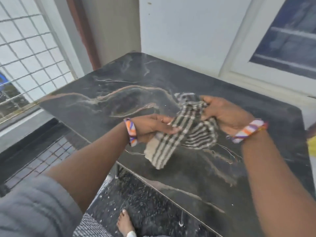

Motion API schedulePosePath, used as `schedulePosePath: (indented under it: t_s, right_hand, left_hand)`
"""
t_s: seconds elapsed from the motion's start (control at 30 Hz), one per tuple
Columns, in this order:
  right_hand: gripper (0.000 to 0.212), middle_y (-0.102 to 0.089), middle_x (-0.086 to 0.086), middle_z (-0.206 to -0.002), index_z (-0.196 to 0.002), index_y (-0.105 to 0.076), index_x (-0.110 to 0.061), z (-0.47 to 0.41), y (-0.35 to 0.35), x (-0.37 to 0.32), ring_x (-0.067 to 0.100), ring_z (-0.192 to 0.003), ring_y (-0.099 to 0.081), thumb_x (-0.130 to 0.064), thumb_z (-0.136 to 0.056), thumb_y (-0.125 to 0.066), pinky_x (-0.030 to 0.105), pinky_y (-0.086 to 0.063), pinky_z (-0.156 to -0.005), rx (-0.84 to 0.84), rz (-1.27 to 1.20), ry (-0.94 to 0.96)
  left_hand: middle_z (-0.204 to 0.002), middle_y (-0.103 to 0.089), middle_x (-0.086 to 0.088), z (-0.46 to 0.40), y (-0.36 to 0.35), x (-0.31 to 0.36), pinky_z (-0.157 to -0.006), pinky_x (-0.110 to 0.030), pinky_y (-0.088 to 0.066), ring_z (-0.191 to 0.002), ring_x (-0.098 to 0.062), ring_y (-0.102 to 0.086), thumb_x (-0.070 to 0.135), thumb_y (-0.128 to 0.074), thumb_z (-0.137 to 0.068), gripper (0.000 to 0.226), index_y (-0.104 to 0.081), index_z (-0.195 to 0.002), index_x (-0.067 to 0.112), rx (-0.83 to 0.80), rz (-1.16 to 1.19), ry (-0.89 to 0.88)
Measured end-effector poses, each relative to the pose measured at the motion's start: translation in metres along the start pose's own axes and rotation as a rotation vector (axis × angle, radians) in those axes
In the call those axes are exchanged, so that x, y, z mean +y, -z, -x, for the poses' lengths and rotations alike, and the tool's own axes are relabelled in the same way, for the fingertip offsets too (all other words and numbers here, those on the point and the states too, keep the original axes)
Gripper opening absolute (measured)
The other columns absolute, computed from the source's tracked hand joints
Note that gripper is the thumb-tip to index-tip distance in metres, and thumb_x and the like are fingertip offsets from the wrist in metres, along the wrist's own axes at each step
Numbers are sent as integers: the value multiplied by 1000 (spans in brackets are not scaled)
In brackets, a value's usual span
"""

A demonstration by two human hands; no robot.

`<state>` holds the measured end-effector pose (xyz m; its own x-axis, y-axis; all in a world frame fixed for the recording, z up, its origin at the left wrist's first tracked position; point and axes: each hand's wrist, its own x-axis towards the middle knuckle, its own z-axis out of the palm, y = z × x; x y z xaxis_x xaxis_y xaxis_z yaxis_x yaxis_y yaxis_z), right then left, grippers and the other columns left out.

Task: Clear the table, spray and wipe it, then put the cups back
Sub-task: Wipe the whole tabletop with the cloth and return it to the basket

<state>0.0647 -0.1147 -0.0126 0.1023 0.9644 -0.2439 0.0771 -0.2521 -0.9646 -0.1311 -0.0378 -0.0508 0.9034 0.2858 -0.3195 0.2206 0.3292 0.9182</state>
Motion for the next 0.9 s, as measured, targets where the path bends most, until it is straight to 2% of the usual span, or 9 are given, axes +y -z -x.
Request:
schedulePosePath:
  t_s: [0.07,0.13,0.2,0.27,0.37,0.6,0.73,0.83,0.9]
  right_hand:
    - [47,-71,4,-82,-111,-60,-4,1,32,4,22,-79,-63,18,-73,-42,32,-52,-75,210,-36,-6]
    - [36,-67,12,-109,-120,-54,-4,-8,54,23,32,-105,-58,-1,-85,-49,33,-44,-89,613,403,-139]
    - [51,-44,21,-138,-134,-39,-5,-13,53,54,39,-127,-41,-25,-89,-51,41,-35,-105,763,761,-297]
    - [68,-22,23,-151,-144,-23,-6,-19,30,86,39,-140,-20,-44,-91,-44,46,-18,-116,620,843,-409]
    - [77,-2,15,-158,-149,-7,-13,-41,-1,121,38,-144,5,-58,-91,-30,50,4,-117,602,935,-511]
    - [57,-6,14,-158,-149,-12,-14,-130,-17,101,33,-145,-4,-39,-99,-23,49,0,-117,637,1052,-378]
    - [54,-6,12,-158,-149,-12,-15,-190,-55,82,30,-146,-4,-34,-100,-22,47,0,-117,519,1100,-254]
    - [53,-8,11,-158,-149,-14,-16,-232,-93,65,29,-146,-6,-31,-100,-24,46,-1,-118,447,1114,-142]
    - [52,-12,11,-158,-148,-17,-16,-258,-123,54,28,-146,-11,-28,-99,-27,45,-3,-118,366,1115,-51]
  left_hand:
    - [-97,-69,-7,-21,-8,7,-82,-28,-53,-83,-14,-65,11,-66,-73,25,-68,-96,17,6,0,-11]
    - [-90,-67,-6,-39,-5,9,-75,-26,-52,-77,-14,-63,10,-63,-74,27,-61,-100,18,184,-94,-9]
    - [-85,-63,-9,-50,9,5,-72,-26,-49,-76,-21,-60,1,-64,-73,30,-58,-99,14,410,-353,-15]
    - [-90,-63,-11,-52,30,-1,-76,-32,-52,-83,-27,-62,-3,-61,-76,34,-61,-107,11,612,-673,-26]
    - [-94,-69,-20,-40,68,-8,-86,-43,-54,-89,-33,-66,-9,-54,-77,38,-62,-112,5,846,-706,-42]
    - [-63,-59,2,12,159,0,-75,-24,-50,-62,-15,-57,1,-72,-69,34,-63,-101,5,1230,-675,-30]
    - [-64,-58,1,57,221,-5,-71,-27,-50,-58,-4,-55,2,-65,-73,26,-62,-98,2,1500,-601,-97]
    - [-76,-62,-14,93,255,-18,-63,-17,-49,-60,-10,-55,-1,-42,-74,33,-62,-99,2,1692,-565,-113]
    - [-85,-66,-21,120,272,-34,-73,-24,-55,-73,-25,-64,1,-37,-74,35,-63,-97,2,1786,-544,-60]
